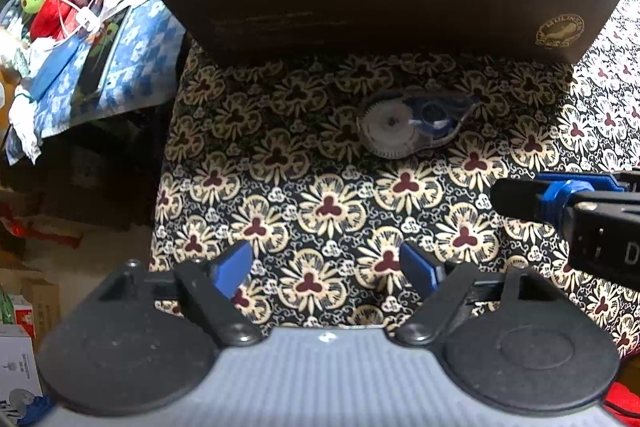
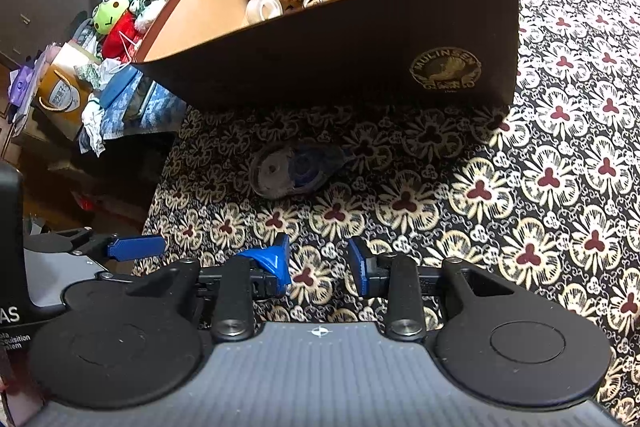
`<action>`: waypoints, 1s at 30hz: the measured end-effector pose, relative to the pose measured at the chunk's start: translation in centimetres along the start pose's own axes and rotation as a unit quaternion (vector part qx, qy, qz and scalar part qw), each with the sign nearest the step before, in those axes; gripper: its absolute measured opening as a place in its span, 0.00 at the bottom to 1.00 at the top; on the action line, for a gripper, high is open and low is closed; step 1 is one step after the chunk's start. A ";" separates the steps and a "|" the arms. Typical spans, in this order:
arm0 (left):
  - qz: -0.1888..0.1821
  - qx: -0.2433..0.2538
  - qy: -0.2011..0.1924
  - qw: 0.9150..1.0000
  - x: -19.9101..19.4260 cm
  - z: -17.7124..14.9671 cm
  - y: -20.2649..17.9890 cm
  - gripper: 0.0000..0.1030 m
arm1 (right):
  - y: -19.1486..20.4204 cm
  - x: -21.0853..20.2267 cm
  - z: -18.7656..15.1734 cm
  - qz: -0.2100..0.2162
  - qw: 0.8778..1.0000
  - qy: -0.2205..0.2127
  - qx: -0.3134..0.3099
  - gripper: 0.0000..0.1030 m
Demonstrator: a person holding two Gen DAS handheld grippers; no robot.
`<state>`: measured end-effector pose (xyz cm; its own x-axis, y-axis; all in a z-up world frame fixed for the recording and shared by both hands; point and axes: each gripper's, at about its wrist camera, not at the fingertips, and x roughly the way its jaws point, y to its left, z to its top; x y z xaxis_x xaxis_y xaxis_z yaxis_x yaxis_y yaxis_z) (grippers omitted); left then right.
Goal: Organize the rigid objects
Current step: 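Lower the right gripper onto the blue correction tape dispenser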
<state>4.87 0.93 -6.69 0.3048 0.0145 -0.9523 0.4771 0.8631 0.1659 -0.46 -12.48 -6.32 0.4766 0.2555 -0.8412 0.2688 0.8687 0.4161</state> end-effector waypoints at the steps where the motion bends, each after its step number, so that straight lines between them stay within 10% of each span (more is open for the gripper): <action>1: -0.001 0.001 -0.001 1.000 0.1 0.1 0.1 0.79 | 0.1 0.1 0.1 -0.001 1.000 -0.002 0.001 0.15; 15: -0.025 0.019 -0.027 0.999 0.9 0.8 1.4 0.79 | 1.2 1.2 1.5 0.002 0.999 -0.031 0.025 0.15; 30: -0.158 0.014 -0.058 0.986 2.7 2.8 2.9 0.80 | -0.6 2.6 3.8 0.016 0.995 -0.034 0.088 0.15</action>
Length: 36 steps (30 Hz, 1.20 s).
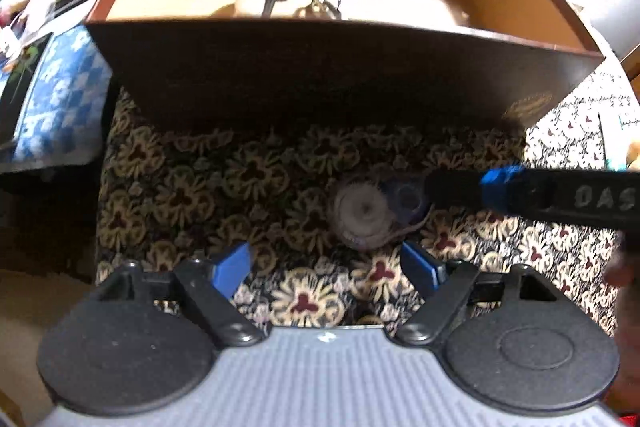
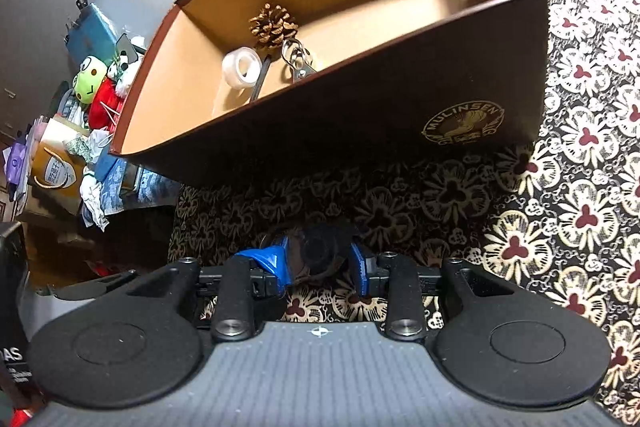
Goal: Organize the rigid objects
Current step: 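Lower the right gripper onto the blue correction tape dispenser, then close the right gripper on the correction tape and lift it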
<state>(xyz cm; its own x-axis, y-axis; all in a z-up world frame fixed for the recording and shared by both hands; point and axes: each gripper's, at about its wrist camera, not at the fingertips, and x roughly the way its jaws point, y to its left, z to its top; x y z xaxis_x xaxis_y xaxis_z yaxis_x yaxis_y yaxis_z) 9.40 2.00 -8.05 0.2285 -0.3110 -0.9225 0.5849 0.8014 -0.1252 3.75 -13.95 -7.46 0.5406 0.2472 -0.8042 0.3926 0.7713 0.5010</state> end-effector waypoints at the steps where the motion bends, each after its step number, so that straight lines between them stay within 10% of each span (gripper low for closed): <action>1: -0.003 0.006 -0.006 1.000 0.0 0.2 0.0 0.80 | -0.2 0.3 0.0 0.003 1.000 0.004 0.009 0.15; 14: -0.063 0.057 -0.017 0.996 2.1 0.9 -0.8 0.85 | -1.3 1.9 1.0 0.008 0.998 0.028 0.061 0.15; 25: -0.058 0.084 -0.045 0.994 1.9 0.4 -1.8 0.47 | -2.4 1.7 1.7 0.022 0.996 0.022 0.082 0.16; 36: -0.097 0.046 -0.040 0.993 1.1 0.5 -1.0 0.47 | -3.9 0.8 0.8 0.048 0.994 0.023 0.099 0.16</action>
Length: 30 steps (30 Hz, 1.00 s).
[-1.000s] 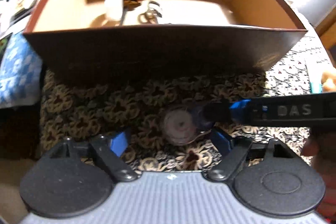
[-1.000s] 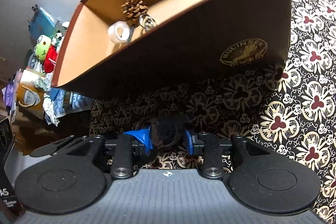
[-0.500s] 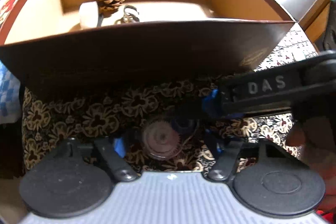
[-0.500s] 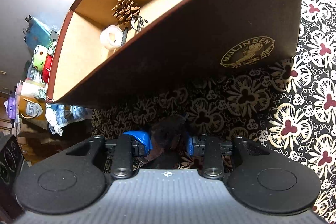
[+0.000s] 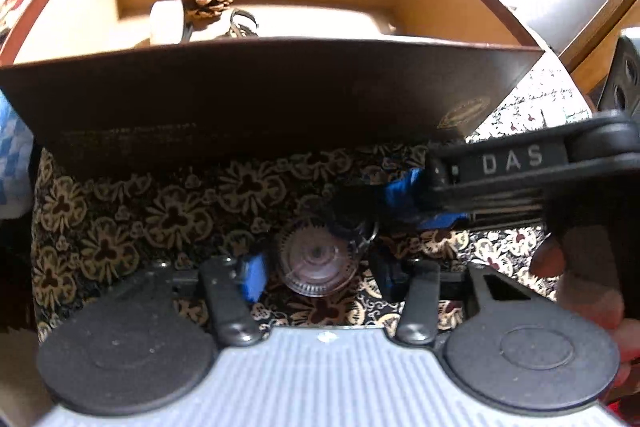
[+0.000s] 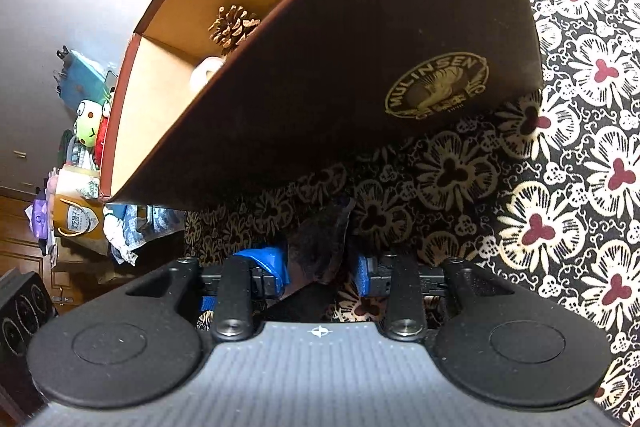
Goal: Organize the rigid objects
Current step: 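Close the right gripper on the correction tape and lift it, then carry the correction tape with the right gripper down into the box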
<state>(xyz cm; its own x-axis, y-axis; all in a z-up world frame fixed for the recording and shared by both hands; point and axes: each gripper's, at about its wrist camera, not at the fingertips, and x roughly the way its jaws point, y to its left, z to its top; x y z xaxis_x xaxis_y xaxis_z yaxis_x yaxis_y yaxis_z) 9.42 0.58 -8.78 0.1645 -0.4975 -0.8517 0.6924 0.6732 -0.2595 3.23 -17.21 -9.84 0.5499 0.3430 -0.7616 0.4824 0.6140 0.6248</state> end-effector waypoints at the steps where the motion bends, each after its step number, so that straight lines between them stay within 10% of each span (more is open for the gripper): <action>1: -0.009 -0.004 -0.001 1.000 -0.2 0.0 0.0 0.47 | -0.1 -0.1 -0.1 0.003 1.000 0.002 0.002 0.16; 16: -0.062 0.054 -0.034 0.996 -5.0 0.5 -5.3 0.47 | -0.7 -7.1 -1.5 0.028 0.999 -0.040 -0.018 0.16; 30: -0.071 0.109 -0.142 0.981 -10.5 7.8 -8.5 0.47 | 4.0 -13.2 3.2 0.073 0.977 -0.155 -0.128 0.15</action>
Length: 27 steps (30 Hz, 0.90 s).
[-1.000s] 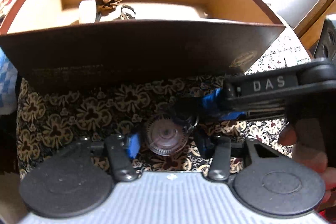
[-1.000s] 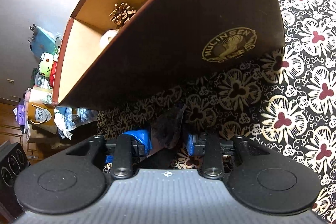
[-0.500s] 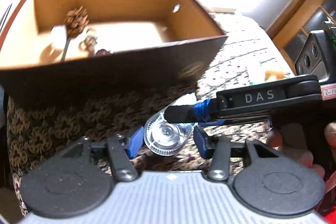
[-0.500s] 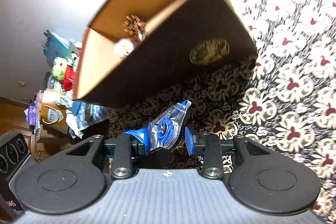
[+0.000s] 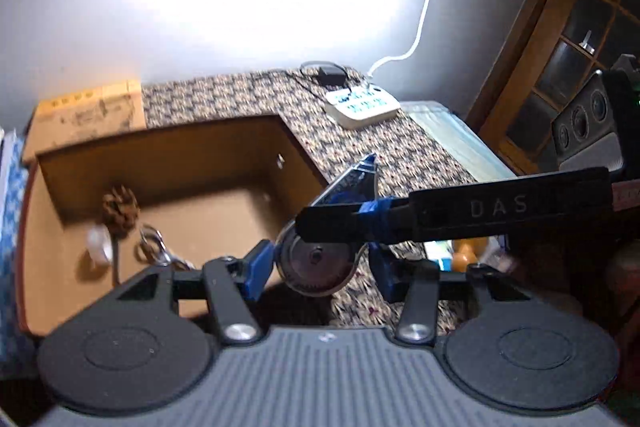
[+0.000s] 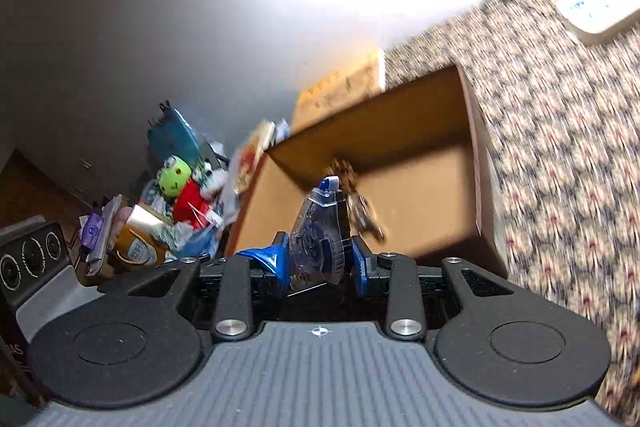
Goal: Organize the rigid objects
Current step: 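Carry the correction tape with the right gripper down into the box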
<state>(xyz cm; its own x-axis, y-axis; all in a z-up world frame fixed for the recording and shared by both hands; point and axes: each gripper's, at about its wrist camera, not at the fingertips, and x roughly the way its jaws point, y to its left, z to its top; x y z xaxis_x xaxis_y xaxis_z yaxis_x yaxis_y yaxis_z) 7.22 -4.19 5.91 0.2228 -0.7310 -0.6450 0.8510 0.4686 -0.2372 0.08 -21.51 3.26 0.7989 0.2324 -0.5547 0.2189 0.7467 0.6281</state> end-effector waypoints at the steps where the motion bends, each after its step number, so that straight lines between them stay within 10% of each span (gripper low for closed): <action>1: 0.005 -0.001 -0.003 1.000 0.1 0.7 0.5 0.47 | 0.0 0.5 0.7 0.004 1.000 -0.002 -0.004 0.15; 27: 0.168 -0.044 0.142 0.975 11.3 2.2 12.7 0.47 | -0.2 18.2 4.6 -0.048 0.989 0.137 -0.029 0.15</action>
<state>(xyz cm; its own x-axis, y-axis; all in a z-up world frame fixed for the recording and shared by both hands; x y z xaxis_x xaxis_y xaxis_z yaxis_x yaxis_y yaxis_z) 21.58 -7.56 -2.78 0.3300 -0.3681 -0.8692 0.7056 0.7079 -0.0319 17.18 -20.27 -4.45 0.5921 0.3127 -0.7427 0.2473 0.8066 0.5368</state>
